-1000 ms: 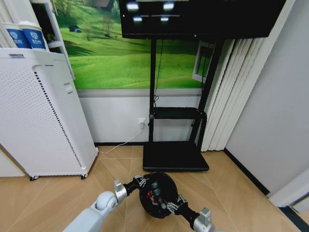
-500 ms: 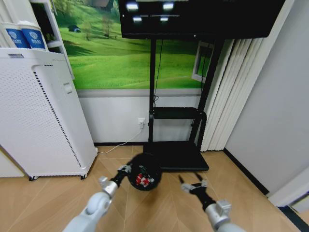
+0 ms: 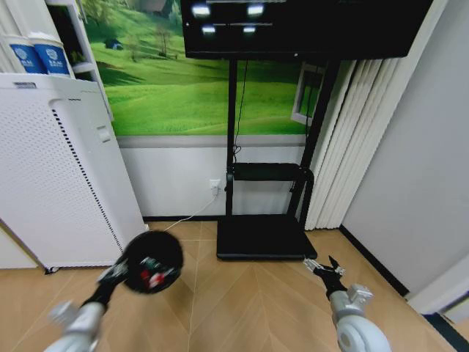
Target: Pick up the trash bin and place the garbage on the floor into it.
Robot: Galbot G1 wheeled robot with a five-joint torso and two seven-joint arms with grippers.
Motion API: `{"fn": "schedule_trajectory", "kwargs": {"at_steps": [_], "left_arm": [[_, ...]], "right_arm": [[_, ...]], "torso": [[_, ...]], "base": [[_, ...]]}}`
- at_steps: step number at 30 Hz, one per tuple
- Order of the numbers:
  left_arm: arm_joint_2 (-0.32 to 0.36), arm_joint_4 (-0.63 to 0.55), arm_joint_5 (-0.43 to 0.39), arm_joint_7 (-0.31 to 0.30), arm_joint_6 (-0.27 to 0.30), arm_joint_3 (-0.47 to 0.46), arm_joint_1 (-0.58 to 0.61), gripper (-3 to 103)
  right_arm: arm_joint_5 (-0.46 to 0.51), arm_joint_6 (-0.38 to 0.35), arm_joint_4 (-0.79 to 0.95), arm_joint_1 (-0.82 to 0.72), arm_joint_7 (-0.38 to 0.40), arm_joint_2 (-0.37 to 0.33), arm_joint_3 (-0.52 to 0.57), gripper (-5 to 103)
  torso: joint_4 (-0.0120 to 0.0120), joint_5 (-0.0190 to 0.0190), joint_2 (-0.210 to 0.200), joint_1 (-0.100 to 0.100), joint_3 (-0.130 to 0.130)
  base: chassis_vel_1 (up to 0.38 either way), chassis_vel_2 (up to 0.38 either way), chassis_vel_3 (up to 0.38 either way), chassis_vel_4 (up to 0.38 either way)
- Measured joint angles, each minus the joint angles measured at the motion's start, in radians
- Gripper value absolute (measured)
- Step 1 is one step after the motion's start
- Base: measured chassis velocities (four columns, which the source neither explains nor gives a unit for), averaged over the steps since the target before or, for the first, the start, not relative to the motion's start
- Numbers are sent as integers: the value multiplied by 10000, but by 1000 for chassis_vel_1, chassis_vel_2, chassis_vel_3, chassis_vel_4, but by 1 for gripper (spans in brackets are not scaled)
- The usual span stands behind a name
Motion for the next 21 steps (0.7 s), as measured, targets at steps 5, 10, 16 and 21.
{"fn": "schedule_trajectory", "kwargs": {"at_steps": [5, 10, 16, 21], "left_arm": [[-1220, -161, -93, 17, -6, -1531, 1327, 7], [-2225, -87, 472, -291, -337, -2322, 1782, 7], [-2909, 308, 568, -172, -1024, -2742, 2386, 7], [-3127, 932, 577, 135, -1545, -2695, 2578, 7]], "right_arm": [[187, 153, -229, -63, -84, 90, 95, 100], [421, 158, -263, 118, -32, -20, -132, 100], [506, 190, -313, 238, -70, -16, -346, 100], [481, 347, -513, 203, -271, 25, -457, 100]], "torso": [[-4, 1, 1, -1, 0], [2, -2, 1, -1, 0], [3, 0, 1, -1, 1], [-2, 1, 0, -1, 1]], "base": [[0, 0, 0, 0], [0, 0, 0, 0], [0, 0, 0, 0], [0, 0, 0, 0]]}}
